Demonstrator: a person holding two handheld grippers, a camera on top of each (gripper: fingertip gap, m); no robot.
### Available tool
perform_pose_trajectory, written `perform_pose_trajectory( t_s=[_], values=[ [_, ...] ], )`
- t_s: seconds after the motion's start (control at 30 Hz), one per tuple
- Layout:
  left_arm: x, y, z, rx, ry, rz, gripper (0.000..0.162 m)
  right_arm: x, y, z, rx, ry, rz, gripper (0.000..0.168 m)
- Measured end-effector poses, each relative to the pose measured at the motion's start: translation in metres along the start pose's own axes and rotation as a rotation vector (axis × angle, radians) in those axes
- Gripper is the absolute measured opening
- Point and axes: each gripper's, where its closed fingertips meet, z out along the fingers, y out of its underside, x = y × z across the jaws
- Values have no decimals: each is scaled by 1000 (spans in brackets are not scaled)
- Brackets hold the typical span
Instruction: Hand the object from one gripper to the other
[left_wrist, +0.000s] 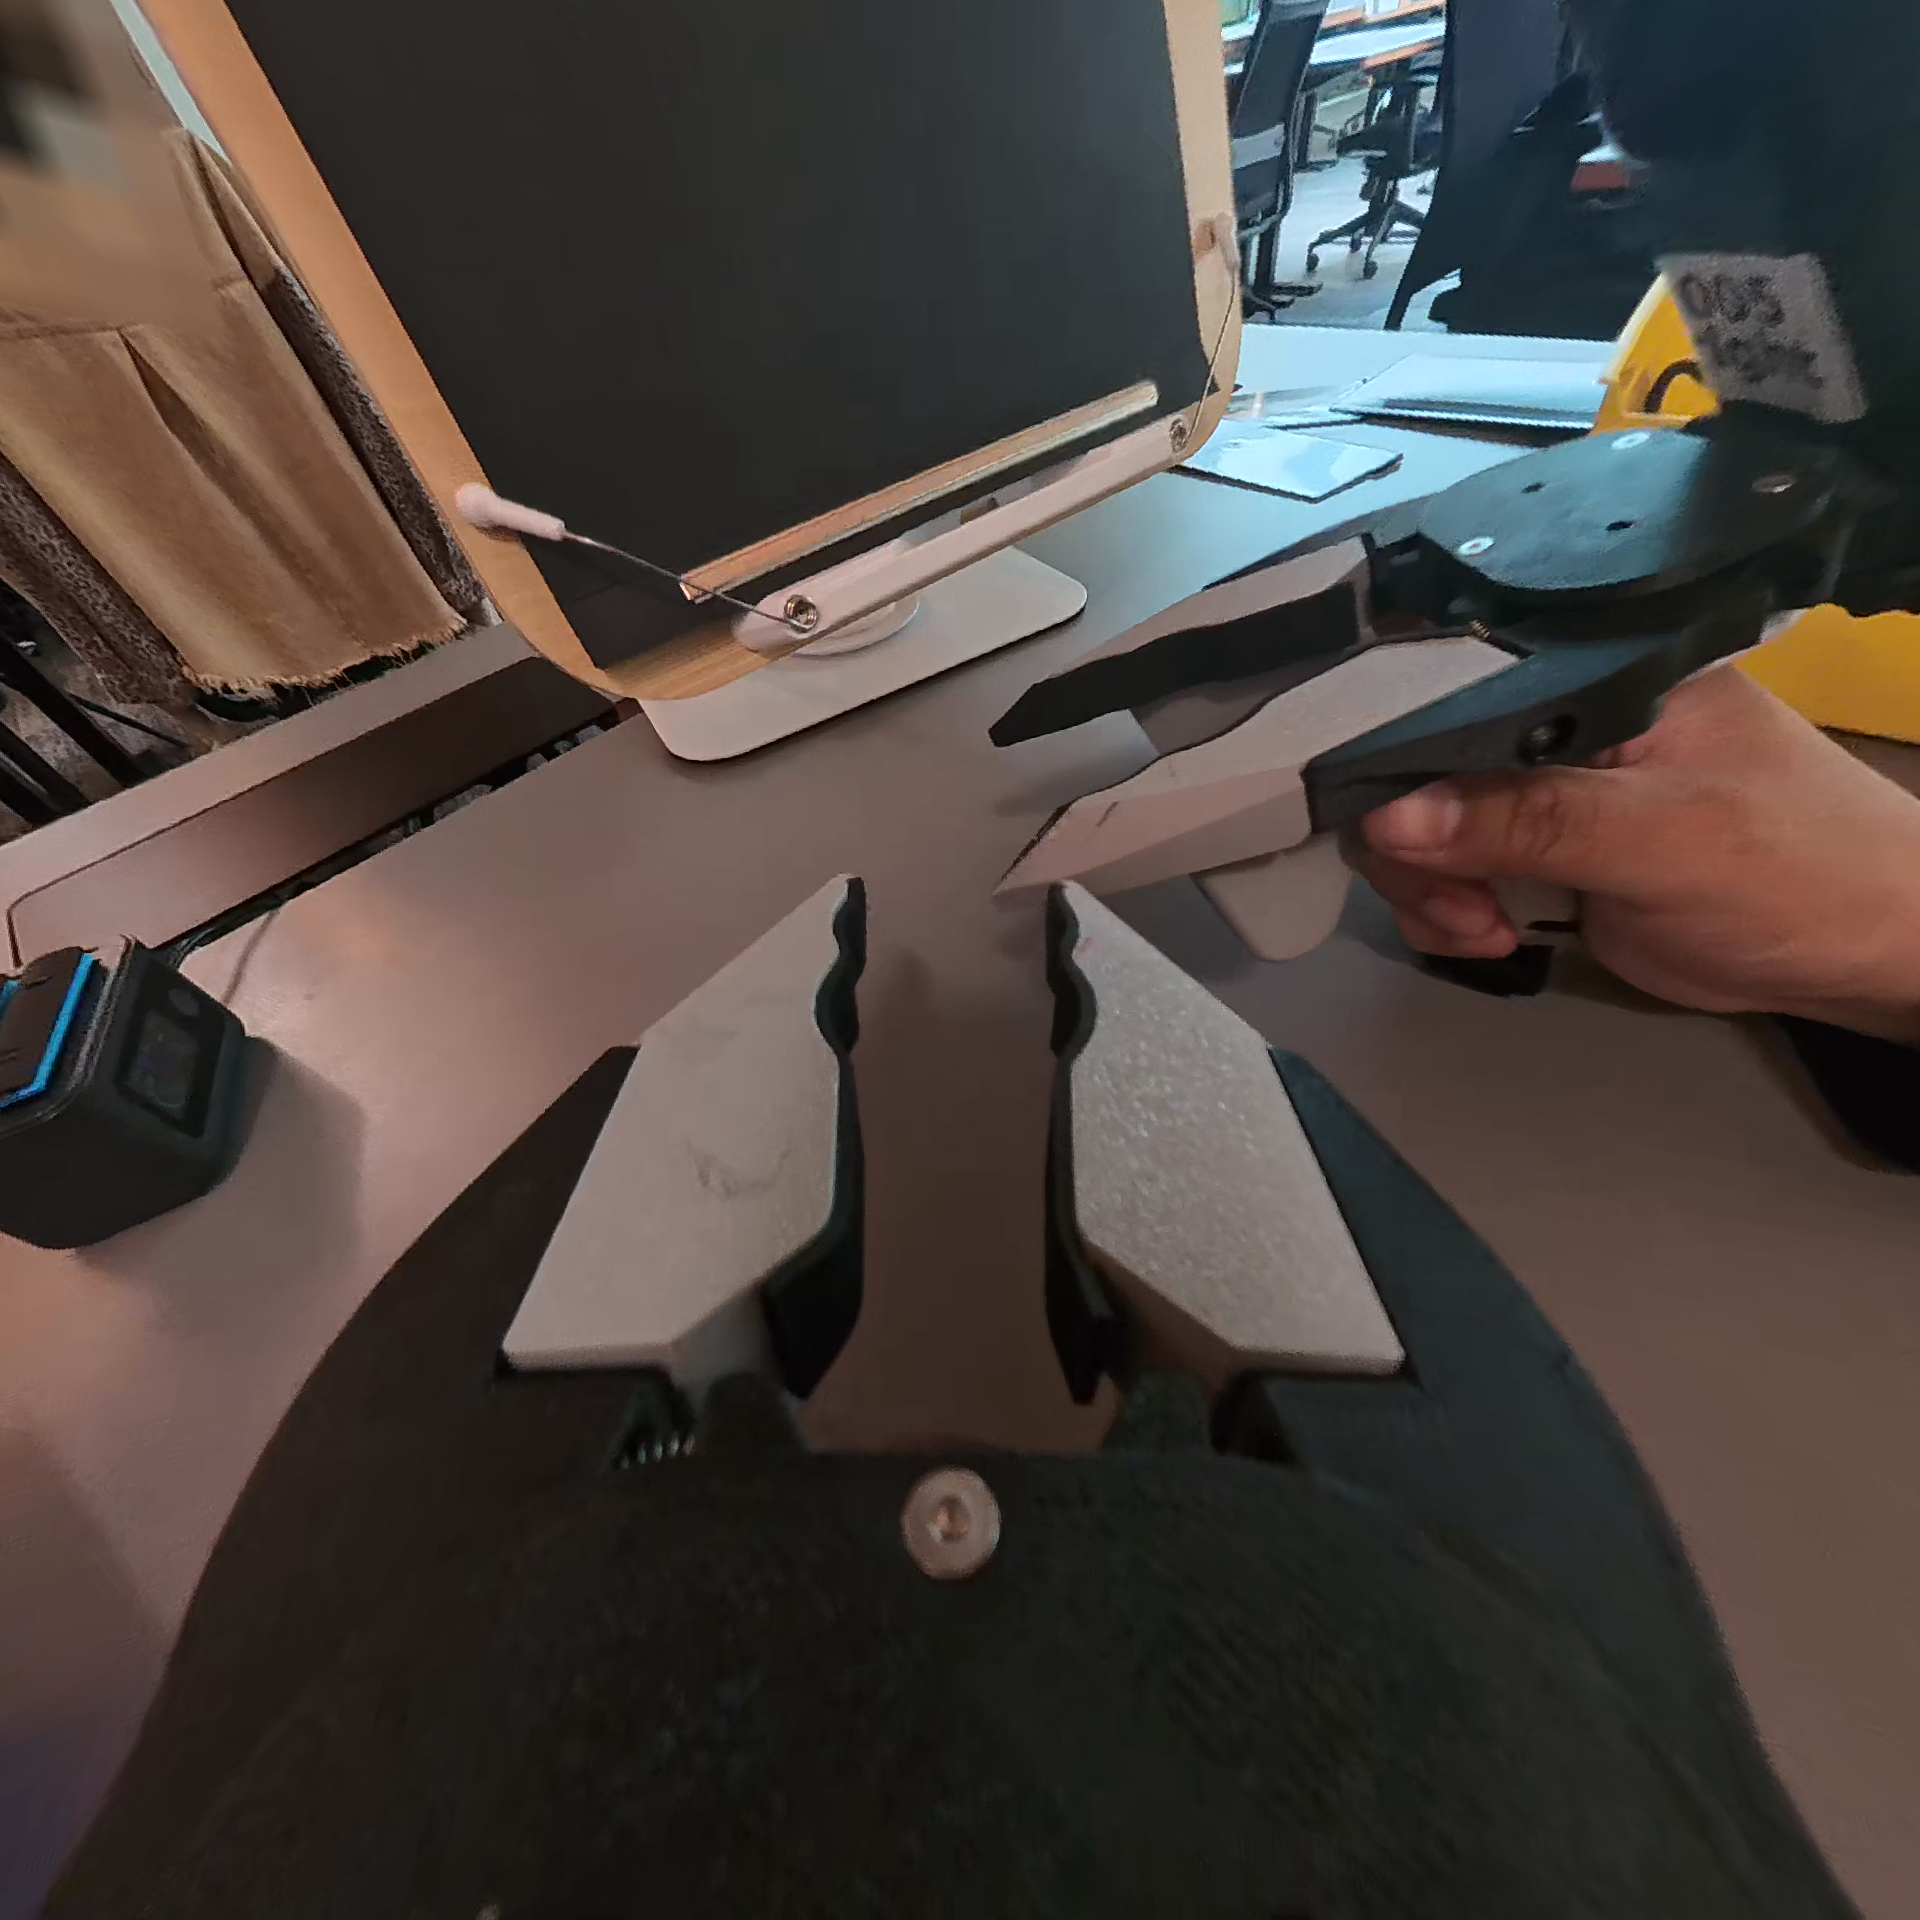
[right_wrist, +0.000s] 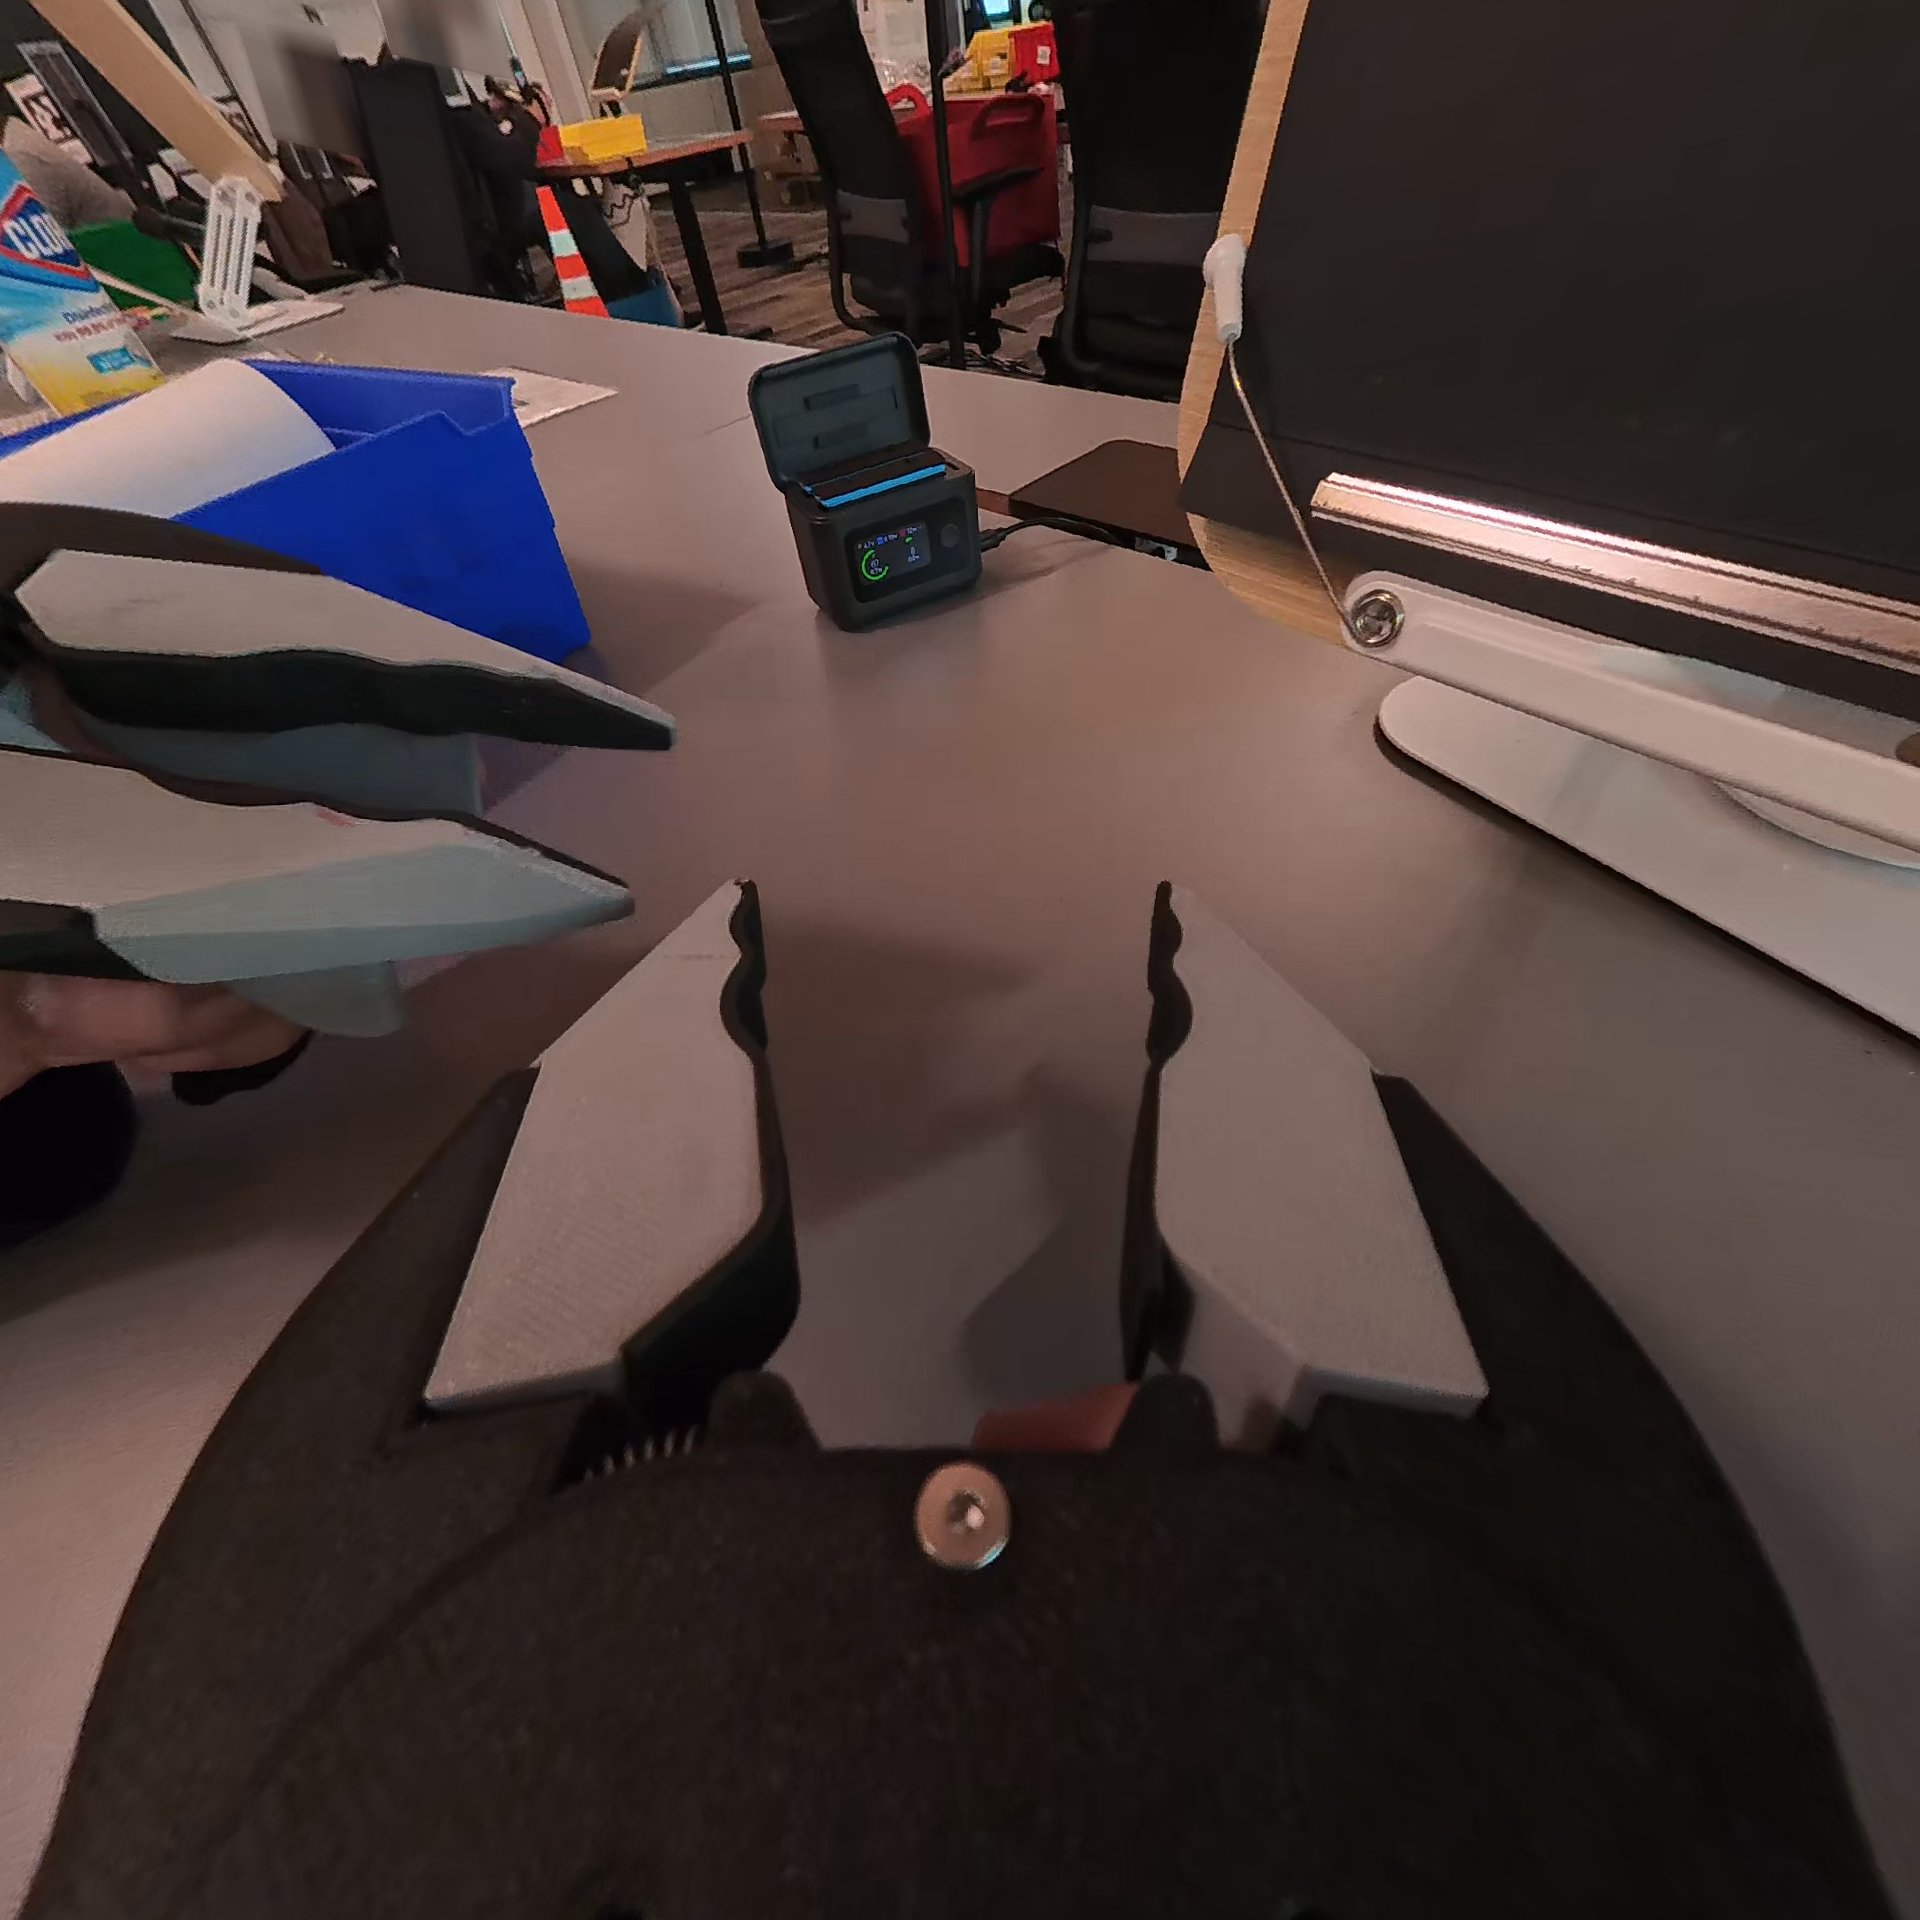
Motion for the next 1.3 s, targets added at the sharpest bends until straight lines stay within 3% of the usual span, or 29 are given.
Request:
perform_pose_trajectory(
  t_s=[0.27, 0.5, 0.63, 0.83, 0.97, 1.3],
  values=[
    [20, -25, -48, 50, 31, -66, 38, 1, -2, -1, 12, -12, 21, 71],
    [26, -45, -131, 45, 58, -99, 46, 0, -3, -1, 18, -14, 13, 70],
    [3, -48, -181, 5, -32, -78, 50, 1, -3, -2, 26, -16, 25, 71],
    [-84, 0, -233, -197, -310, -98, 61, 2, -5, -3, 38, -16, 37, 70],
    [-121, 44, -244, -317, -380, -194, 61, 2, -5, -3, 41, -15, 38, 70],
    [-144, 91, -237, -473, -421, -220, 63, 3, -4, -2, 32, -18, 44, 70]
  ],
)
